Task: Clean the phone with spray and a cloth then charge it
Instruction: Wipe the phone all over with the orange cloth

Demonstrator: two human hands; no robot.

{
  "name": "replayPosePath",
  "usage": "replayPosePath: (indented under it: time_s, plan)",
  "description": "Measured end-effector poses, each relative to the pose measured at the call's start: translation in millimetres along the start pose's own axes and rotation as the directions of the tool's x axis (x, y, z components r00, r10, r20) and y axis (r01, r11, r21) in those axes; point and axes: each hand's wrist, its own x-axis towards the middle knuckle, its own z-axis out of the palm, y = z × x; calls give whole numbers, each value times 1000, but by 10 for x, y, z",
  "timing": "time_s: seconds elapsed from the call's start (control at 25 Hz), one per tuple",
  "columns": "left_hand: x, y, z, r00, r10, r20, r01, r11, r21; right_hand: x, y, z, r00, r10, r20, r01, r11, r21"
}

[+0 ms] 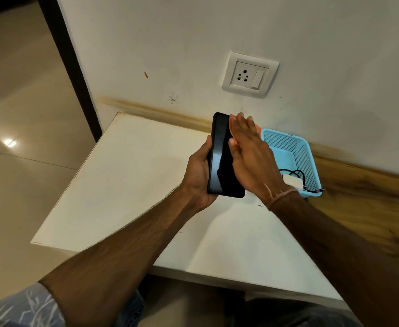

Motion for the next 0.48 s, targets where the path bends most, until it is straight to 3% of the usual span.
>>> replayPosePath:
  time_s: [0.28,0.48]
  plan:
    - [-84,59,-39,997,-41,70,41,999,-7,-947,-188,331,994,-102,33,99,992,76]
    - [-121,121,37,989,-68,133,77,995,-60,-1150,-258,325,964,-266,5,266,959,-94]
